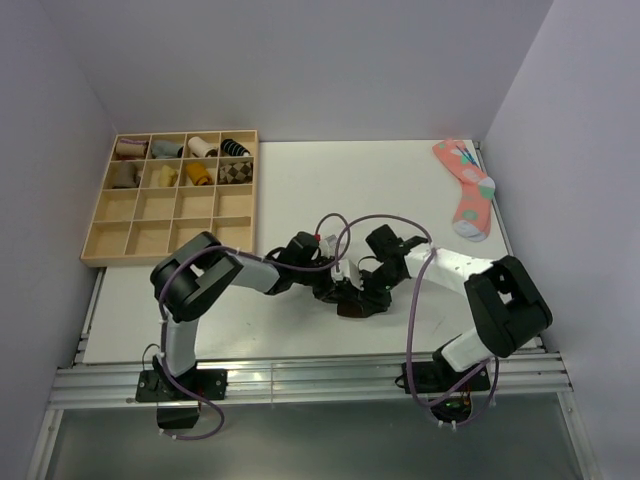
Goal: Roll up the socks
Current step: Roll the sock at the center of the board.
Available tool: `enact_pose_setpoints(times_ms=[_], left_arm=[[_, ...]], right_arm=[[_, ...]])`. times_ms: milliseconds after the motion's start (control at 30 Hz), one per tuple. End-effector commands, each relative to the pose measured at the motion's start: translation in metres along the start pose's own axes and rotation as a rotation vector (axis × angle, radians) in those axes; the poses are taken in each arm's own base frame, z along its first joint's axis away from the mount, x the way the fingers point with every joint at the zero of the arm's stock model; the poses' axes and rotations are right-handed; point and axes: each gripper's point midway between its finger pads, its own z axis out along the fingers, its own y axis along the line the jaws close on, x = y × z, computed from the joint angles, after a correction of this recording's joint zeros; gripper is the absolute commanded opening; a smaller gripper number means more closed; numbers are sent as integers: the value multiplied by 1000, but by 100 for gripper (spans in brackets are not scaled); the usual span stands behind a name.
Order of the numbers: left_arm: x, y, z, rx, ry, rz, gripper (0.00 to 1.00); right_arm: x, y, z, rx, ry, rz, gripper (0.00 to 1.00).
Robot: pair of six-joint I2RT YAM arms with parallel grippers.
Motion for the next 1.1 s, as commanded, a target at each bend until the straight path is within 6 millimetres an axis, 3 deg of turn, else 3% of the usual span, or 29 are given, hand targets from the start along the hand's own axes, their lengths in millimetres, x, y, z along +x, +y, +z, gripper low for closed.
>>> enact_pose_setpoints(times_ms=[0,200,567,700,733,800,833,1067], left_arm=[[-36,1,-10,-47,-224,28,19],[-51,-16,-36,-18,-391,78,22],[-63,-22,-64,-166,-614,287,24],[-50,-34,-75,-143,-676,403,31],[-44,-23,-78,-159,-676,408,32],[-42,-27,-83,-147,-718,452,34],[-36,-20,-84,-158,-717,470,35],[0,-38,-69,-160,-730,751,39]], right_arm=[[11,4,-5,-52,44,58,6],[10,-1,-11,-109,52,100,6],[16,-4,-18,-279,128,215,7],[14,-10,-24,-360,123,278,7],[10,-17,-28,-360,118,282,8],[13,-15,-30,-412,131,335,8],[10,-19,-31,-414,127,338,8],[16,-20,-29,-490,177,427,8]])
